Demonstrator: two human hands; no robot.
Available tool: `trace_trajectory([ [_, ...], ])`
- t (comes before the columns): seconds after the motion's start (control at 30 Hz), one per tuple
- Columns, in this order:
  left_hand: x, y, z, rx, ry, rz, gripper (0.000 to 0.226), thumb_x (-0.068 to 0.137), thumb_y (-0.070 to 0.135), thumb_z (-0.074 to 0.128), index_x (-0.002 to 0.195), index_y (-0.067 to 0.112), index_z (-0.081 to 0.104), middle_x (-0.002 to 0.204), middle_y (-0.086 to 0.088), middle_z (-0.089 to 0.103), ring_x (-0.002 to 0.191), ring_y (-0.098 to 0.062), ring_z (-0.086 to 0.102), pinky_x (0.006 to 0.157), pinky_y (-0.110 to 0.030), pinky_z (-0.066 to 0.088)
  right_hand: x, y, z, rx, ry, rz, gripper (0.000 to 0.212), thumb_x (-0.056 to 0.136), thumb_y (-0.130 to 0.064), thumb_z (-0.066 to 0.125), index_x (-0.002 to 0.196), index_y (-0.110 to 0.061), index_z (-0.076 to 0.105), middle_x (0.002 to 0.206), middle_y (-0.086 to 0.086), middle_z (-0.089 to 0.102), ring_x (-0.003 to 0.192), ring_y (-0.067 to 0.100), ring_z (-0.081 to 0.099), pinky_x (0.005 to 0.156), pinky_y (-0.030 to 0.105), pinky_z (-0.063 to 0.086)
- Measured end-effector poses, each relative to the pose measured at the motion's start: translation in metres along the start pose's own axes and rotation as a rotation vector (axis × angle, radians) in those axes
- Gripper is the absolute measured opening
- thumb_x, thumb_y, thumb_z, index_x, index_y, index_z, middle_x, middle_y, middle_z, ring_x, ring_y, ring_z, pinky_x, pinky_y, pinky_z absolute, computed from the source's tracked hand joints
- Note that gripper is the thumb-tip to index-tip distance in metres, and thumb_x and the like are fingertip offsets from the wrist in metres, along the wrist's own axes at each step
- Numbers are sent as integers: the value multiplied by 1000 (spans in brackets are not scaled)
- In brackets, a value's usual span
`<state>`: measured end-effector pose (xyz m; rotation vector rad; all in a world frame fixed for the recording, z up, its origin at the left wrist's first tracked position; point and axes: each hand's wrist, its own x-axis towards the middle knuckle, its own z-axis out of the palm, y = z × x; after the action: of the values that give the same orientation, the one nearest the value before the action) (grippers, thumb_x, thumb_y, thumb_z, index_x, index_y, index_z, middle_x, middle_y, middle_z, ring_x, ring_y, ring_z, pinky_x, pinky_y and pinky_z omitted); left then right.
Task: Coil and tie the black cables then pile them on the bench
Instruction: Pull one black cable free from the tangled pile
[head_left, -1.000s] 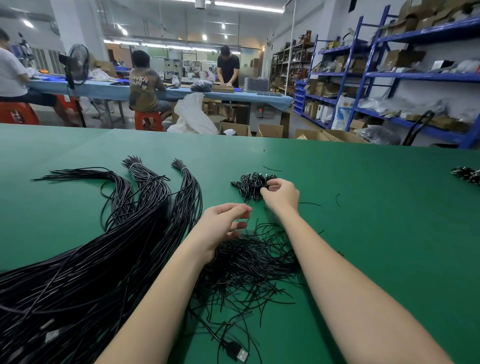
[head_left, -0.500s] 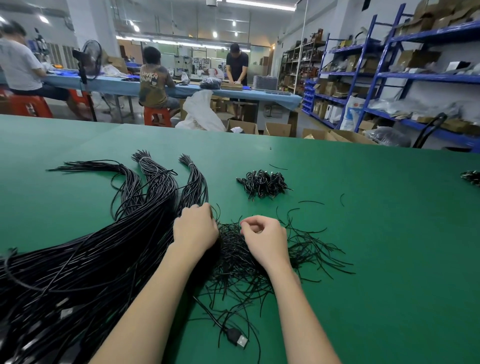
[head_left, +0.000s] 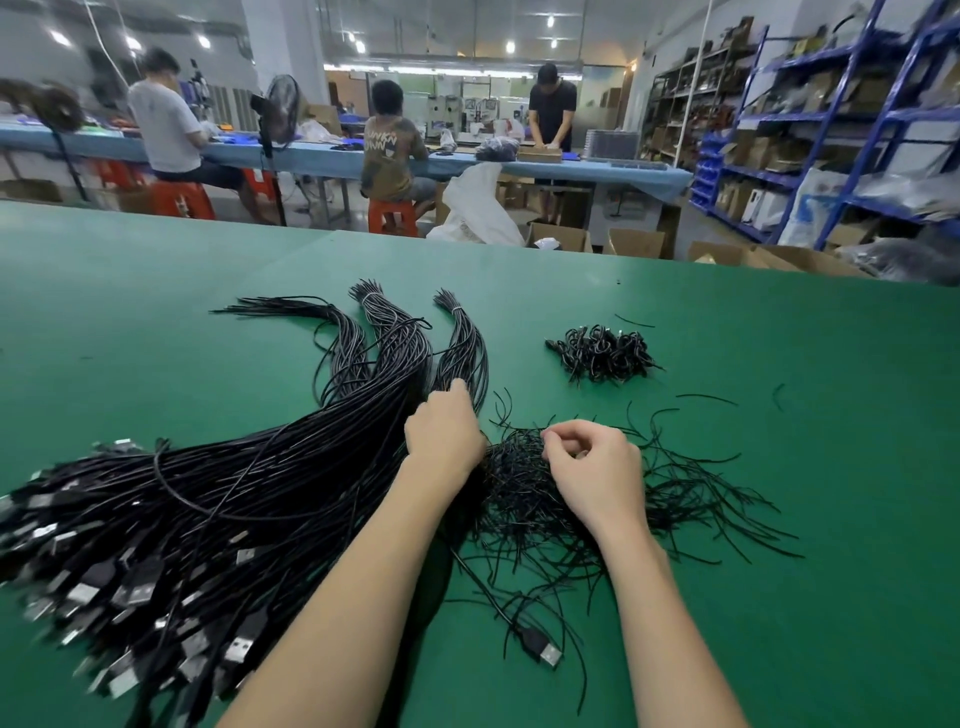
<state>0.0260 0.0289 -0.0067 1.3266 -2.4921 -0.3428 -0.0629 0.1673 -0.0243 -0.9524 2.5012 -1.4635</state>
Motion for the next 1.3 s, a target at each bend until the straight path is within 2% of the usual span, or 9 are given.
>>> trace_trajectory([
  [0.2, 6, -5, -5, -227, 34, -96, 5, 87, 26, 67, 90, 22, 66, 96, -2, 67, 89, -26, 63, 73, -30, 43, -1, -4, -1, 15, 14, -27, 15, 94, -32, 66, 81, -35, 72, 68, -20, 68, 64, -1, 63, 56, 19, 45],
  [0.37, 5, -6, -15, -470, 149, -98, 14, 79, 35, 79, 76, 26, 68, 76, 12, 69, 80, -13, 64, 75, -24, 44, -7, -19, 8, 122, 15, -119, 17, 93, -28, 68, 77, -32, 72, 63, -17, 68, 65, 0, 65, 55, 11, 48],
  [0.5, 6, 1, -27, -696, 199, -38, 12, 75, 31, 81, 72, 24, 71, 56, 12, 66, 56, 0, 61, 59, -16, 43, -17, -37, 20, 276, -196, -47, 5, 91, -31, 71, 91, -27, 75, 65, -14, 72, 58, -3, 66, 53, 8, 47],
  [0.6, 8, 6, -32, -1075, 87, -106, 10, 80, 15, 79, 74, 17, 71, 53, 4, 67, 44, -5, 56, 48, -15, 44, -23, -49, 26, 414, -401, 41, 8, 92, -31, 72, 95, -34, 64, 64, -8, 73, 44, -2, 57, 45, 14, 44],
  [0.73, 10, 5, -37, -1332, -51, -140, 10, 88, 8, 73, 81, 9, 67, 55, 2, 65, 52, -11, 57, 52, -16, 50, -19, -53, 21, 547, -388, 104, 5, 95, -20, 71, 95, -22, 66, 70, -5, 75, 53, 0, 59, 48, 17, 46],
  [0.9, 6, 5, -43, -1070, -484, 83, 25, 98, 42, 61, 94, 19, 68, 74, 7, 65, 58, -6, 55, 56, -18, 43, -1, -55, -1, 1068, -116, 277, 9, 98, -11, 68, 106, -10, 63, 70, -1, 75, 61, 7, 69, 57, 19, 56],
  [1.03, -3, 7, -50, -926, -809, 322, 20, 100, 35, 60, 96, 19, 71, 84, 2, 70, 67, -7, 57, 56, -14, 42, 15, -38, -24, 1268, 20, 376, 17, 100, -12, 64, 112, -1, 65, 89, 8, 70, 63, 7, 71, 63, 19, 57],
  [1.13, -5, 20, -46, -1149, -698, 245, 13, 98, 19, 63, 89, 12, 71, 77, 0, 69, 64, -8, 61, 58, -17, 52, 15, -26, -29, 1076, -126, 367, 34, 103, -29, 60, 124, -2, 60, 105, 11, 75, 82, 15, 77, 70, 23, 60],
  [1.3, -6, 34, -33, -1388, -398, 40, 9, 95, 17, 67, 90, 11, 71, 82, -3, 71, 77, -13, 60, 68, -20, 54, 5, -22, -32, 746, -667, 279, 40, 98, -40, 67, 128, -13, 60, 105, 12, 79, 100, 28, 76, 79, 32, 63],
])
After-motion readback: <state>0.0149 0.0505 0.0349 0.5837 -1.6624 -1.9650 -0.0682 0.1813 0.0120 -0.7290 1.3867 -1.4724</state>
